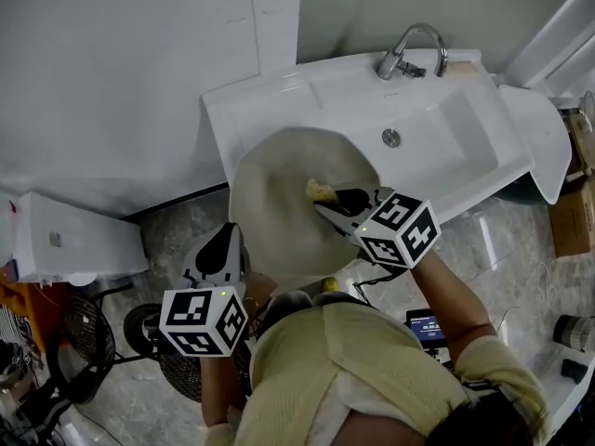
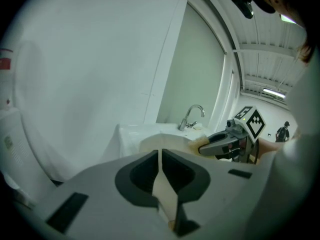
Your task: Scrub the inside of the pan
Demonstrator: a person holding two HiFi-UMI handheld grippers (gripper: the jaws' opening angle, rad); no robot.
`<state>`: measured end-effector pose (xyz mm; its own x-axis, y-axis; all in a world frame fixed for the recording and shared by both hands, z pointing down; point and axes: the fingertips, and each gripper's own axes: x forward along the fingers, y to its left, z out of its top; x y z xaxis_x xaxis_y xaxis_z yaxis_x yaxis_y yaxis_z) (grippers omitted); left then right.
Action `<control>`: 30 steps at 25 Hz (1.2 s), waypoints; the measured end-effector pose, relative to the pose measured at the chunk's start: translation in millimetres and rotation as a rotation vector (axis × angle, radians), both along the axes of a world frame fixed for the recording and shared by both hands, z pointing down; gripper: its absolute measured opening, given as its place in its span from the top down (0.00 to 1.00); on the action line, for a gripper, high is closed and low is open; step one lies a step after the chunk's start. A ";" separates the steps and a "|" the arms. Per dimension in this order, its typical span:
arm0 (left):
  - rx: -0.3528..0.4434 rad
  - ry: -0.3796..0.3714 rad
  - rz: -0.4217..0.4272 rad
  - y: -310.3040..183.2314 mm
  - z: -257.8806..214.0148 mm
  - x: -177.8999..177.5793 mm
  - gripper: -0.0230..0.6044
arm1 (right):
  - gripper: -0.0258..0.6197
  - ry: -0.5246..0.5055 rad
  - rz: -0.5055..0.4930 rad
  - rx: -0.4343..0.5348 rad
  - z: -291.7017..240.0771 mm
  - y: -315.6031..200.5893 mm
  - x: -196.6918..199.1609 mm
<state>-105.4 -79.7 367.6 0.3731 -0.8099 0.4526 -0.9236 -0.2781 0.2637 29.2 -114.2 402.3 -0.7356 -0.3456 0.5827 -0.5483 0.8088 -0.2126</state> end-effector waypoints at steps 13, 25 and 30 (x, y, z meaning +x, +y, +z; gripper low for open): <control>0.061 0.107 -0.017 5.8 -10.7 22.4 0.84 | 0.85 -0.125 0.168 0.057 -38.5 7.0 22.7; 0.042 0.079 -0.020 9.5 -4.3 26.3 0.85 | 0.85 -0.136 0.226 0.087 -44.0 12.3 32.4; 0.035 0.038 -0.019 10.8 -0.2 25.6 0.85 | 0.85 -0.129 0.235 0.093 -44.1 15.2 34.8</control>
